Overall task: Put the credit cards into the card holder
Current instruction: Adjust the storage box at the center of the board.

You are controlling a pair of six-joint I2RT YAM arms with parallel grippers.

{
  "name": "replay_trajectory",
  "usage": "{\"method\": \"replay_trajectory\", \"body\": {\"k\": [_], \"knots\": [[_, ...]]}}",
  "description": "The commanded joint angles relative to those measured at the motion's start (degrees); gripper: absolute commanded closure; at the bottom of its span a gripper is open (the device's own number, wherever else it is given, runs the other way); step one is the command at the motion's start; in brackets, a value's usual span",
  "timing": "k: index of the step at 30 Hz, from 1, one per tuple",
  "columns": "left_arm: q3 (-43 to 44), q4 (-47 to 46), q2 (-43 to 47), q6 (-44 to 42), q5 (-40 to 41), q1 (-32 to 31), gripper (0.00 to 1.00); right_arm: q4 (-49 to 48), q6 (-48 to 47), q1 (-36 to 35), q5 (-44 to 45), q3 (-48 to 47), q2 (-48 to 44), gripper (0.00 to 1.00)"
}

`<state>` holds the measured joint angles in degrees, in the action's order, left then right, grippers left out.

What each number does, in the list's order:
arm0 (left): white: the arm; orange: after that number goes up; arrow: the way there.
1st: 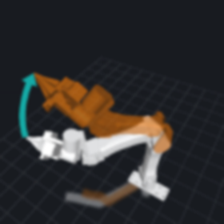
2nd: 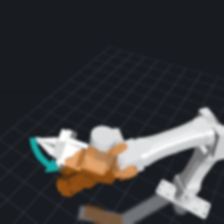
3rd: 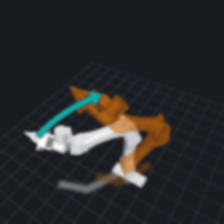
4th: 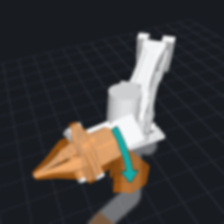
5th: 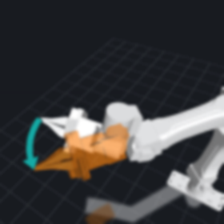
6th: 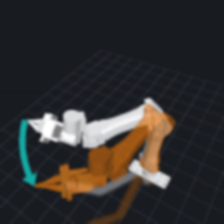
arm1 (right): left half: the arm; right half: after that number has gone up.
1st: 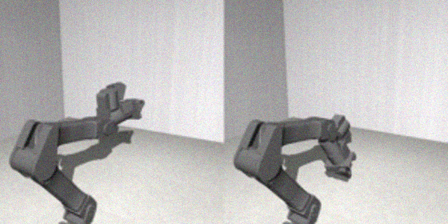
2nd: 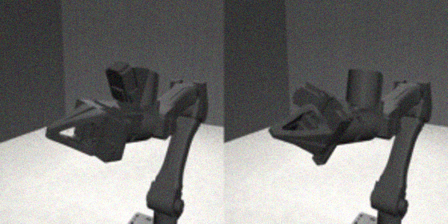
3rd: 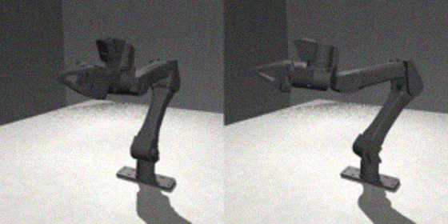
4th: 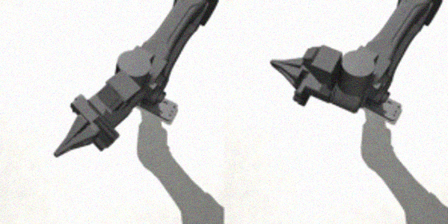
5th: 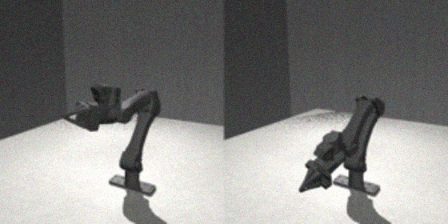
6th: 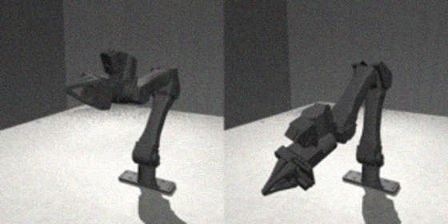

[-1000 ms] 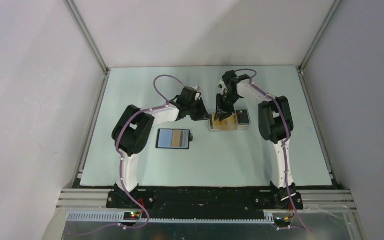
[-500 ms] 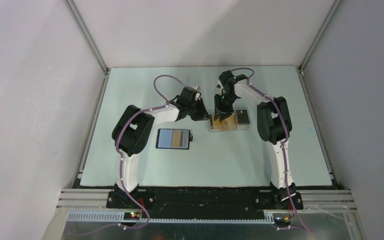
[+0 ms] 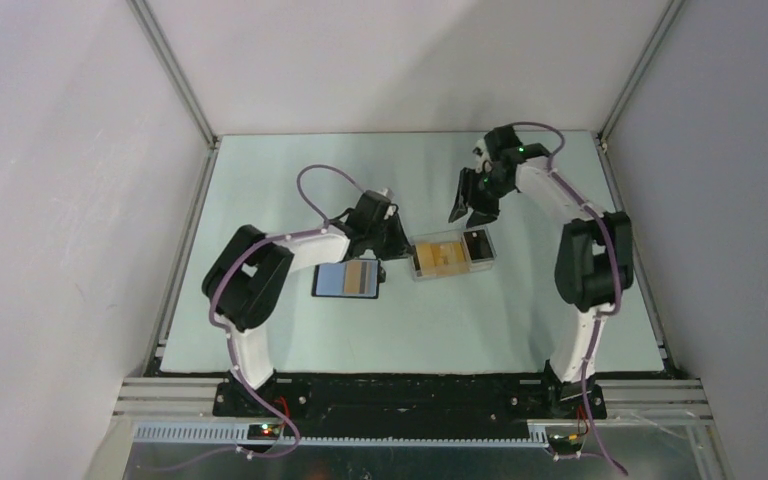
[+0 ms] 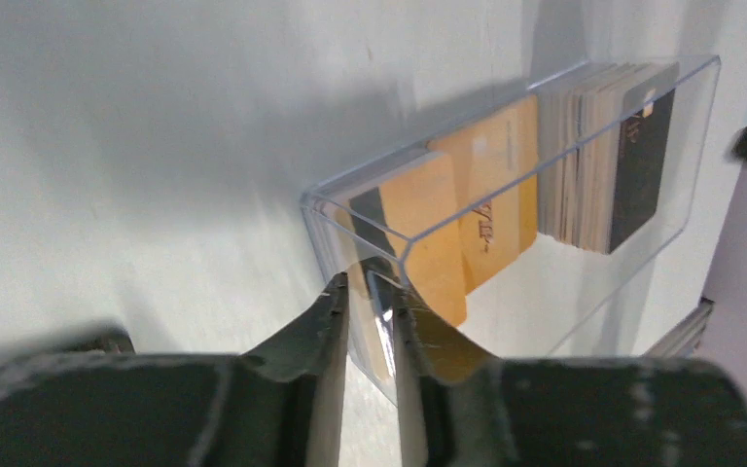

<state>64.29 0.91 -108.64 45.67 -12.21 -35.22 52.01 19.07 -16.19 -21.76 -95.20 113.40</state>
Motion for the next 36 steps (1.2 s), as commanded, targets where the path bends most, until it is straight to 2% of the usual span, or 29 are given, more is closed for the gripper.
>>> {"method": "replay_trajectory", "body": {"k": [1, 2, 4, 10, 13, 15, 17, 21, 24, 29, 31, 33, 34, 36], "knots": [[-0.94, 2.54, 8.44, -2.42, 3.81, -2.02, 0.67, -4.34, 1.84, 2.26, -5.14, 2.50, -8.53, 0.46], [0.68, 3.58, 9.39, -6.42, 4.99, -2.03, 0.58, -4.71, 2.33, 3.50, -5.80, 3.84, -9.38, 0.45], [4.85, 7.88, 9.29, -13.53, 5.33, -1.99, 0.51, -5.63, 2.75, 5.80, -7.68, 6.37, -11.60, 0.44], [17.57, 21.64, 6.33, -35.79, 6.43, -2.19, 0.41, -6.32, 1.08, 11.60, -8.26, 13.63, -17.85, 0.38], [21.51, 24.27, 4.13, -45.61, 5.78, -2.52, 0.31, -6.39, 0.33, 13.59, -7.97, 16.14, -19.26, 0.35], [25.34, 26.63, 0.95, -50.52, 3.02, -2.76, 0.29, -6.73, 0.43, 14.27, -7.53, 16.85, -19.91, 0.35], [31.77, 29.96, -2.93, -53.60, -0.04, -3.12, 0.29, -6.90, 0.58, 14.75, -7.47, 16.97, -20.17, 0.35], [39.15, 34.84, -9.92, -56.61, -3.89, -4.01, 0.31, -6.97, 0.75, 15.43, -8.30, 16.95, -20.14, 0.34], [41.52, 35.74, -12.91, -56.54, -8.18, -4.74, 0.33, -6.61, 0.53, 15.71, -8.10, 16.97, -20.09, 0.34], [45.42, 36.60, -17.54, -54.65, -10.19, -6.16, 0.34, -6.37, 0.45, 15.75, -8.21, 16.93, -19.98, 0.34], [46.97, 37.06, -19.17, -53.65, -9.91, -6.80, 0.38, -6.39, 0.48, 15.75, -8.34, 16.97, -19.88, 0.34], [48.44, 37.59, -20.77, -51.76, -7.82, -7.04, 0.54, -6.28, 0.40, 15.76, -8.26, 16.97, -19.73, 0.34], [48.81, 37.72, -21.75, -49.72, -7.03, -7.05, 0.67, -6.12, 0.37, 15.80, -8.24, 16.98, -19.77, 0.34], [49.61, 38.15, -22.94, -46.93, -5.50, -6.99, 0.84, -5.87, 0.26, 15.81, -8.22, 16.98, -19.76, 0.34]]}}
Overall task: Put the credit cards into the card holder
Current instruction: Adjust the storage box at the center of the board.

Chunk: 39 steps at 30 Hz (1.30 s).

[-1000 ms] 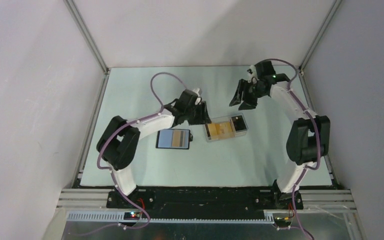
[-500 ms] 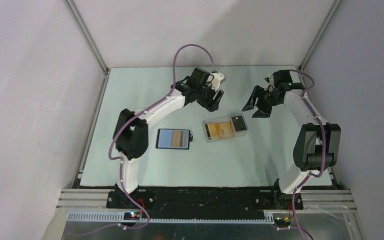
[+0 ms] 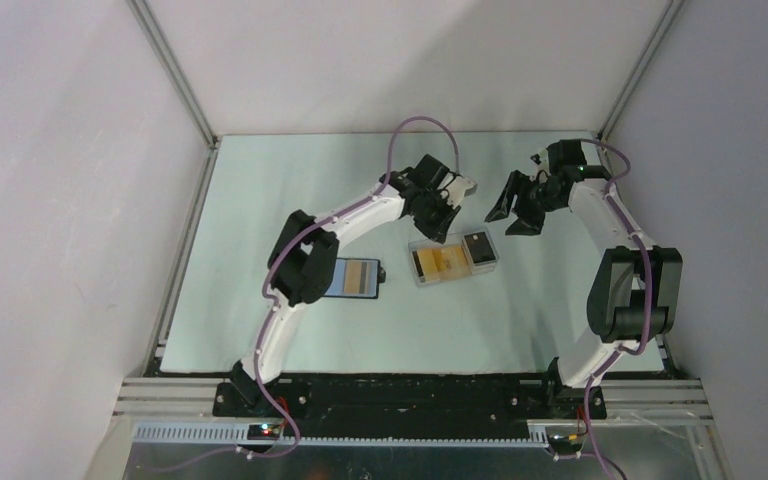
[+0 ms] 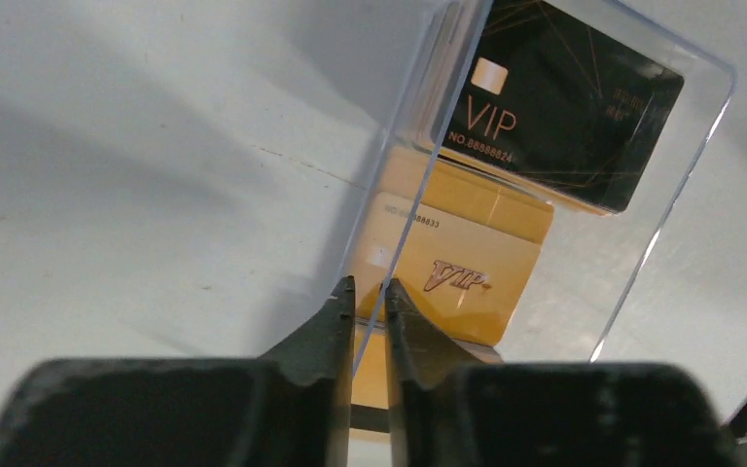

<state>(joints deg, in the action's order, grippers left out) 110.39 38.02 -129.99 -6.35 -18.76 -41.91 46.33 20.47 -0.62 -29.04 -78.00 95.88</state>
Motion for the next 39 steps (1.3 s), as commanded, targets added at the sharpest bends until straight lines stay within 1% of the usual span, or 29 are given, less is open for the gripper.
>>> {"method": "replay_trajectory", "body": {"k": [1, 2, 3, 4, 5, 6, 7, 8, 9, 10, 11, 12, 13, 14, 15, 16, 17, 18, 19, 20, 21, 22, 23, 25, 26, 29, 31, 34, 39], "knots": [[3.58, 1.21, -1.85, 6.55, 2.60, -0.35, 0.88, -0.12, -1.18, 0.20, -0.89, -0.23, -2.25, 0.34], [3.46, 1.28, -2.06, 9.34, 3.26, -0.31, 0.97, -0.11, -1.23, 0.19, -0.91, -0.23, -2.38, 0.34], [2.89, 1.27, -2.04, 11.10, 5.02, -0.31, 0.98, -0.08, -1.16, 0.19, -0.80, -0.23, -2.46, 0.34], [2.00, 1.25, -1.56, 14.70, 7.13, -0.28, 1.00, -0.09, -1.15, 0.23, -0.81, -0.23, -2.63, 0.34], [1.26, 1.21, -1.09, 17.20, 8.42, -0.28, 1.00, -0.07, -0.96, 0.21, -0.70, -0.23, -2.76, 0.34], [-0.72, 1.15, 0.35, 22.88, 10.30, -0.32, 1.00, -0.13, -0.91, 0.19, -0.54, -0.23, -2.99, 0.34], [-1.85, 1.11, 1.23, 26.22, 14.41, -0.33, 1.00, -0.24, -0.77, 0.12, -0.43, -0.23, -3.02, 0.34], [-4.99, 1.05, 3.36, 33.57, 18.47, -0.30, 1.00, -0.30, -0.73, 0.06, -0.15, -0.23, -3.05, 0.34], [-6.76, -0.70, 4.58, 36.62, 19.49, -0.35, 1.00, -0.30, -0.59, -0.09, -0.06, -0.23, -3.10, 0.34], [-10.17, -3.46, 6.80, 41.73, 21.12, -0.58, 1.00, -0.24, -0.56, -0.13, 0.30, -0.23, -3.14, 0.34], [-11.37, -4.70, 8.51, 43.82, 21.79, -1.23, 0.99, -0.22, -0.62, -0.44, 0.43, -0.23, -3.19, 0.34], [-12.49, -6.22, 9.05, 46.92, 22.44, -2.19, 0.96, -0.20, -0.65, -0.65, 0.81, -0.23, -3.12, 0.34], [-12.57, -6.70, 9.82, 48.77, 22.58, -2.73, 0.84, -0.12, -0.73, -0.67, 0.99, -0.23, -3.13, 0.34], [-12.57, -7.47, 10.19, 49.14, 22.79, -3.85, 0.78, -0.06, -0.75, -0.82, 1.20, -0.23, -3.08, 0.34], [-12.57, -7.80, 11.01, 48.62, 22.84, -4.17, 0.62, -0.01, -0.86, -0.80, 1.19, -0.25, -3.16, 0.34], [-12.68, -8.21, 11.48, 47.88, 23.17, -4.44, 0.55, -0.01, -0.91, -0.68, 1.00, -0.24, -3.24, 0.34], [-12.80, -8.39, 12.54, 45.49, 23.38, -4.38, 0.43, -0.01, -1.01, -0.69, 0.96, -0.23, -3.42, 0.34], [-12.95, -8.60, 13.04, 43.63, 23.43, -3.94, 0.38, 0.12, -1.17, -0.58, 0.81, -0.23, -3.63, 0.34], [-12.94, -8.67, 13.83, 39.27, 23.21, -3.56, 0.30, 0.19, -1.28, -0.55, 0.73, -0.23, -3.91, 0.34], [-12.55, -8.73, 14.04, 36.83, 21.28, -2.26, 0.28, 0.39, -1.57, -0.35, 0.56, -0.23, -4.01, 0.33], [-12.21, -8.65, 14.08, 31.81, 20.24, -1.53, 0.26, 0.50, -1.70, -0.30, 0.56, -0.23, -4.31, 0.33], [-11.79, -8.64, 14.03, 29.54, 16.94, 0.24, 0.25, 0.80, -1.87, -0.31, 0.54, -0.23, -4.39, 0.32], [-11.48, -8.56, 13.66, 25.04, 12.97, 1.30, 0.25, 0.92, -1.94, -0.33, 0.55, -0.23, -4.58, 0.32], [-10.83, -8.25, 12.94, 20.30, 9.81, 4.24, 0.26, 1.22, -2.28, -0.32, 0.35, -0.23, -4.64, 0.32], [-10.20, -7.66, 12.62, 19.17, 9.15, 6.06, 0.26, 1.35, -2.34, -0.32, 0.32, -0.23, -4.60, 0.32], [-7.86, -6.75, 10.84, 15.28, 7.83, 8.07, 0.31, 1.48, -2.49, -0.39, -0.01, -0.26, -4.33, 0.32], [-5.29, -6.11, 8.93, 13.66, 5.55, 8.30, 0.34, 1.43, -2.47, -0.55, -0.14, -0.23, -4.08, 0.32], [-1.91, -5.27, 5.74, 14.06, 1.82, 8.00, 0.39, 1.77, -2.28, -0.81, -0.09, -0.25, -3.54, 0.32], [-0.40, -4.98, 4.53, 14.94, -0.20, 5.94, 0.39, 2.12, -1.04, -2.47, 0.14, 0.03, -1.08, 0.32]]}}
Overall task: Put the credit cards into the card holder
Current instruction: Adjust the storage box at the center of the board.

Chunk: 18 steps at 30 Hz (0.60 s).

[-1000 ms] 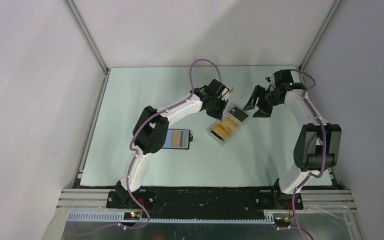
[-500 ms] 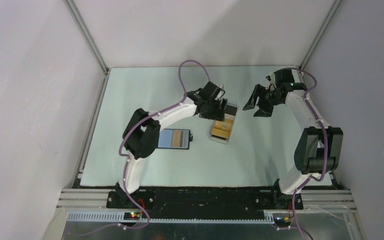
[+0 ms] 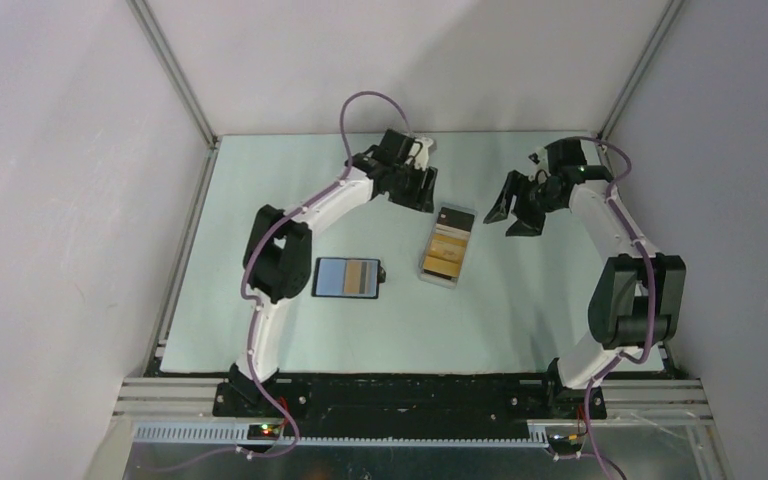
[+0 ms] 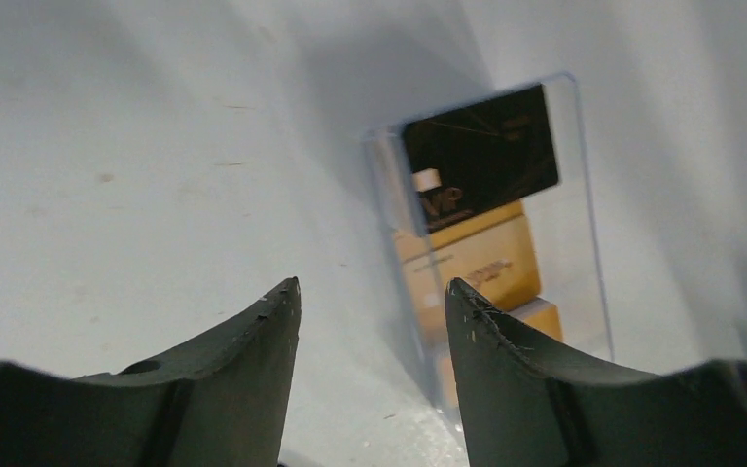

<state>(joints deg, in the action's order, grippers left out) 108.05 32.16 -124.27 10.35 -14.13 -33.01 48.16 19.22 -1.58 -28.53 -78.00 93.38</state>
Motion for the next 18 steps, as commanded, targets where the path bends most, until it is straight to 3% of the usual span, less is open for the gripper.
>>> {"method": "replay_trajectory", "body": {"k": [1, 12, 18], "knots": [[1.79, 0.93, -1.29, -1.06, -5.64, -3.12, 0.40, -0.12, 0.60, -2.09, -0.72, 0.32, 2.63, 0.32], [-7.28, -0.19, 0.66, 9.77, -11.67, -1.76, 0.44, -10.02, 7.92, -4.40, -8.63, -4.71, 19.85, 0.32], [-16.00, -9.06, 3.36, 14.30, -17.82, -1.94, 0.44, -8.49, 8.51, -5.55, -11.63, -14.94, 29.81, 0.33]]}}
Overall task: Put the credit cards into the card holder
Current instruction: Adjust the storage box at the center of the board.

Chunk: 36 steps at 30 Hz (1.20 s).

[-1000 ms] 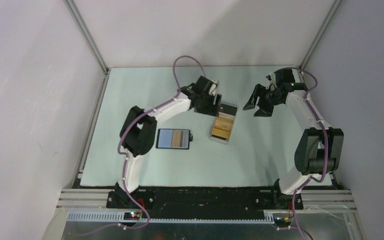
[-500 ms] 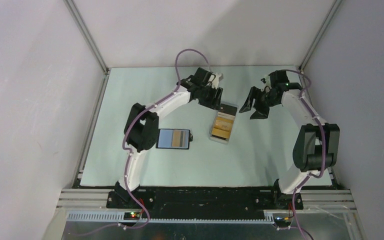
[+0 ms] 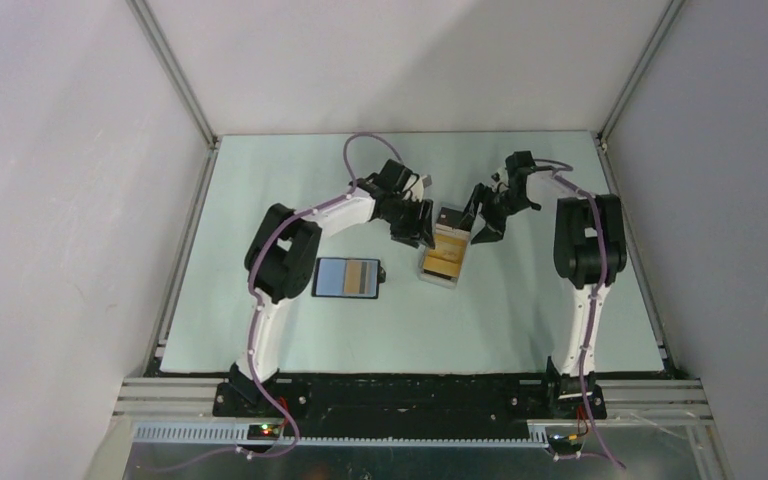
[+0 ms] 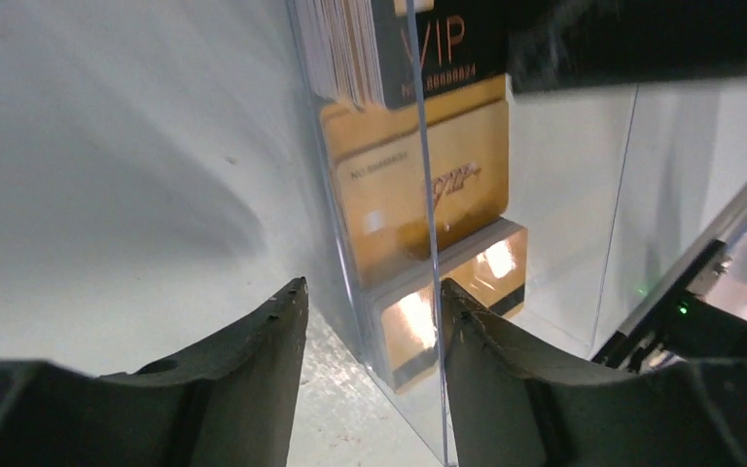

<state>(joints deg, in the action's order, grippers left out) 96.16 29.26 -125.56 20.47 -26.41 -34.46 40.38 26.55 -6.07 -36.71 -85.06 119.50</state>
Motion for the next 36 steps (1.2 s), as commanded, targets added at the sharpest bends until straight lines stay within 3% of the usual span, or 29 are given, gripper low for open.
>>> {"method": "replay_trajectory", "body": {"k": [1, 10, 12, 16, 20, 26, 30, 36], "knots": [[-6.04, -7.33, 5.53, 4.78, -6.39, -0.91, 0.44, 1.35, 0.56, -1.41, -3.46, -11.55, 5.60, 0.33], [-14.61, -29.76, 8.32, 17.80, -10.52, -7.93, 0.45, 18.61, -6.67, -6.38, -6.50, -39.64, 20.77, 0.33], [-16.47, -37.24, 8.54, 21.90, -10.44, -8.92, 0.45, 22.61, -8.81, -7.18, -7.75, -43.54, 22.95, 0.33], [-20.23, -38.72, 12.86, 19.54, -8.13, -8.71, 0.44, 22.98, -9.03, -5.18, 1.02, -40.82, 18.63, 0.33], [-25.04, -31.42, 21.02, 13.55, -3.08, -4.44, 0.40, 16.81, -7.25, -1.39, 8.90, -33.24, 8.77, 0.32], [-20.07, -9.18, 25.60, 1.07, 6.88, 1.65, 0.36, 16.90, -7.72, 0.80, 13.14, -31.98, 1.38, 0.30], [-9.48, -1.13, 21.12, -9.00, 12.30, 3.14, 0.35, 18.39, -8.53, 0.49, 12.63, -30.21, -1.75, 0.30], [7.88, 4.26, 8.90, -21.73, 11.10, 2.76, 0.34, 16.92, -9.00, -0.09, 10.93, -21.18, -8.93, 0.30]]}}
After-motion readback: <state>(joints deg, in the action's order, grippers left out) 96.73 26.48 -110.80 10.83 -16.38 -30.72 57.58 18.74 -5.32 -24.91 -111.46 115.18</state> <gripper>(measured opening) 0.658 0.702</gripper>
